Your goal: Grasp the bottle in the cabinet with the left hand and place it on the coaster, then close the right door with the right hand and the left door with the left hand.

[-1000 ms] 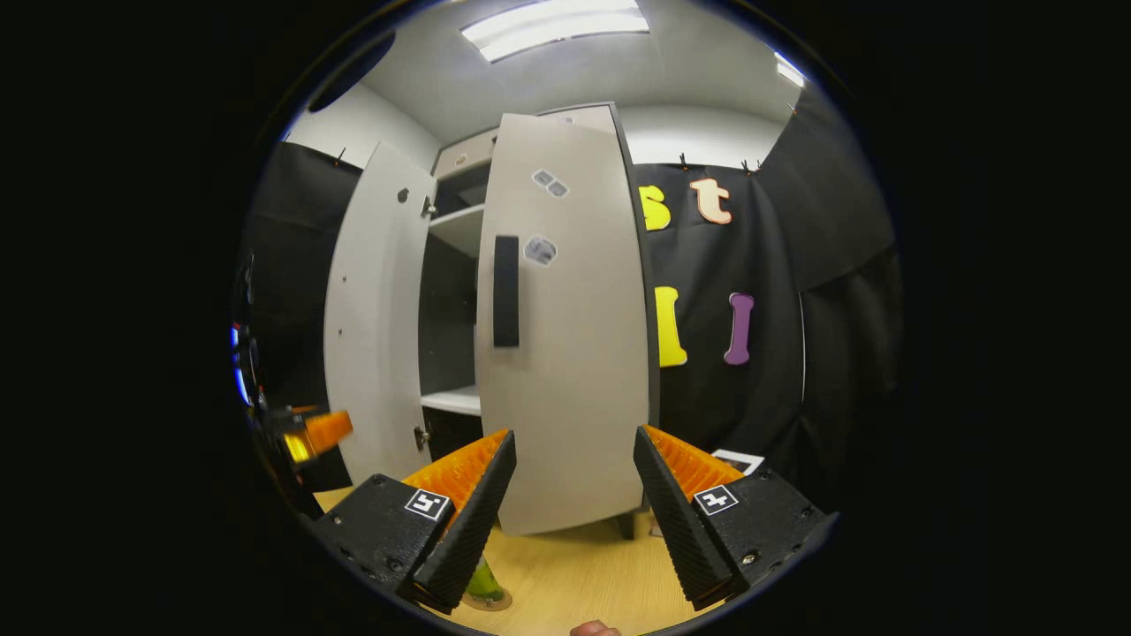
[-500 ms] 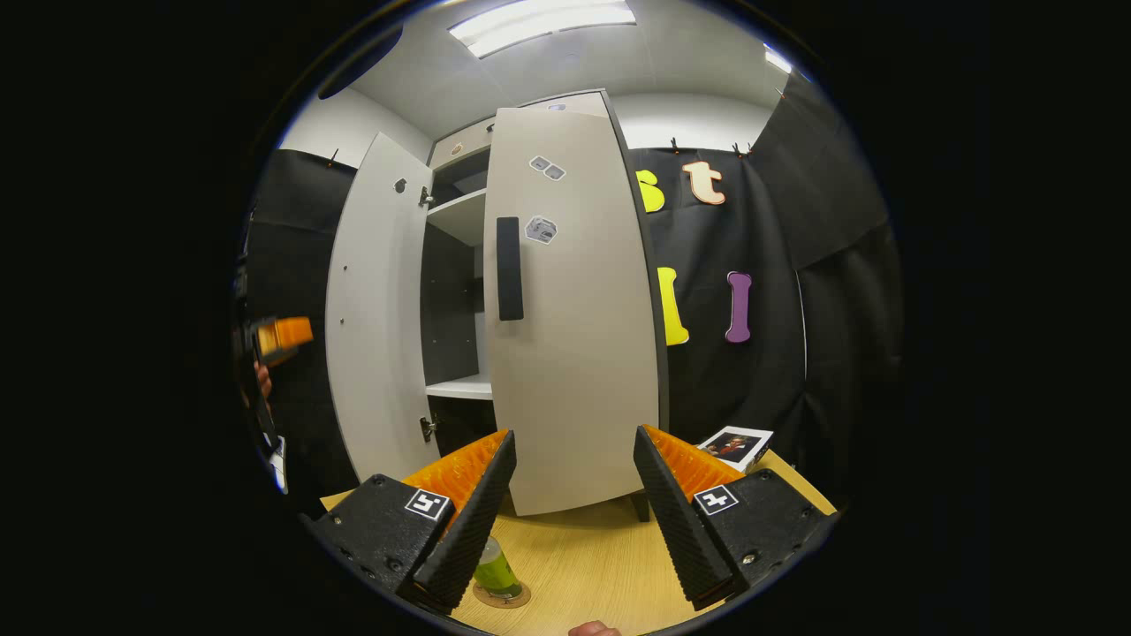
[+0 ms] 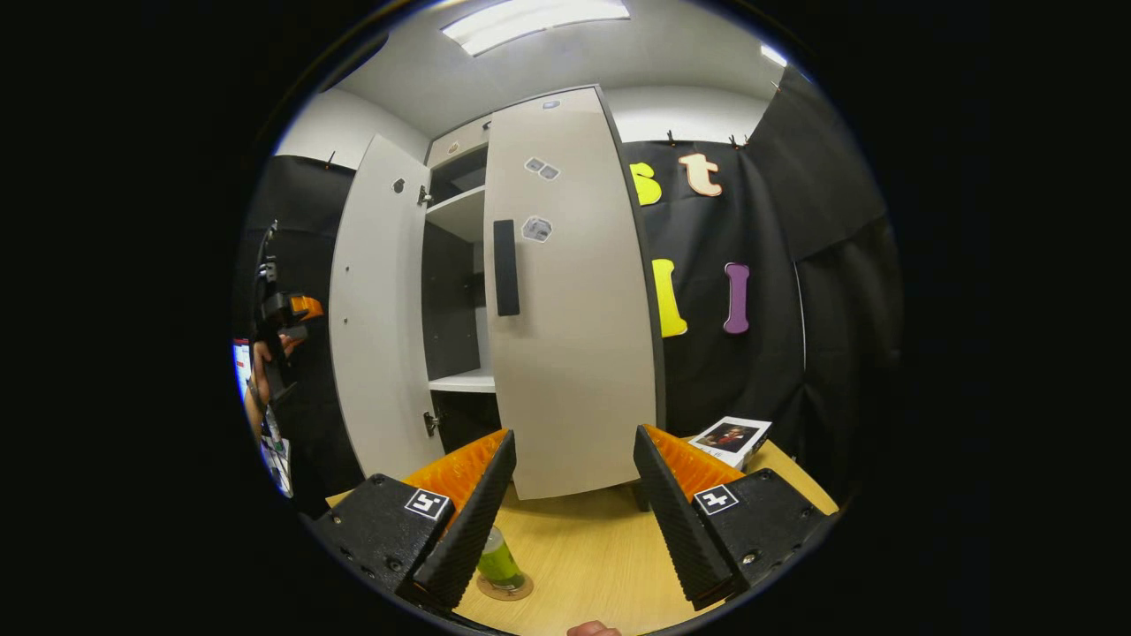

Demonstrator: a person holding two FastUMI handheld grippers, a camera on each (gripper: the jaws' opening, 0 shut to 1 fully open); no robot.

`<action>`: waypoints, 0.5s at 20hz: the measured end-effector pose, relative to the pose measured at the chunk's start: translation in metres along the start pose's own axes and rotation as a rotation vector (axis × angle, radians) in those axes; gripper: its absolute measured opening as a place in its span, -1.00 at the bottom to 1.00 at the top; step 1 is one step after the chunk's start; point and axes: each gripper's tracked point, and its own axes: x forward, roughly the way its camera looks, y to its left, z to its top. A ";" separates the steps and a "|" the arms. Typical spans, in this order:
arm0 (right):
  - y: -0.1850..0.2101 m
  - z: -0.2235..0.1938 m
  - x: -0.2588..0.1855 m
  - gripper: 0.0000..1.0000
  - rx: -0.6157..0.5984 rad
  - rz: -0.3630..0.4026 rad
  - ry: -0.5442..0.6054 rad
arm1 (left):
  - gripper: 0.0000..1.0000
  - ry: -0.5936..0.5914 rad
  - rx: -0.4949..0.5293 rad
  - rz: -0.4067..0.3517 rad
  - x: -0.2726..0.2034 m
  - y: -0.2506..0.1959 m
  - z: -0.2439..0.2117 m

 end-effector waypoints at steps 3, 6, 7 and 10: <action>-0.016 0.003 -0.006 0.65 -0.025 -0.033 0.004 | 1.00 0.020 -0.007 -0.007 0.006 0.002 -0.008; -0.026 0.007 -0.011 0.65 -0.016 -0.056 -0.005 | 0.89 0.023 -0.024 -0.013 0.010 0.003 -0.015; -0.029 0.007 -0.012 0.65 -0.011 -0.063 -0.007 | 0.89 0.026 -0.052 -0.017 0.011 0.002 -0.015; -0.035 0.004 -0.015 0.65 -0.001 -0.081 -0.004 | 0.88 0.023 -0.065 -0.040 0.006 -0.005 -0.025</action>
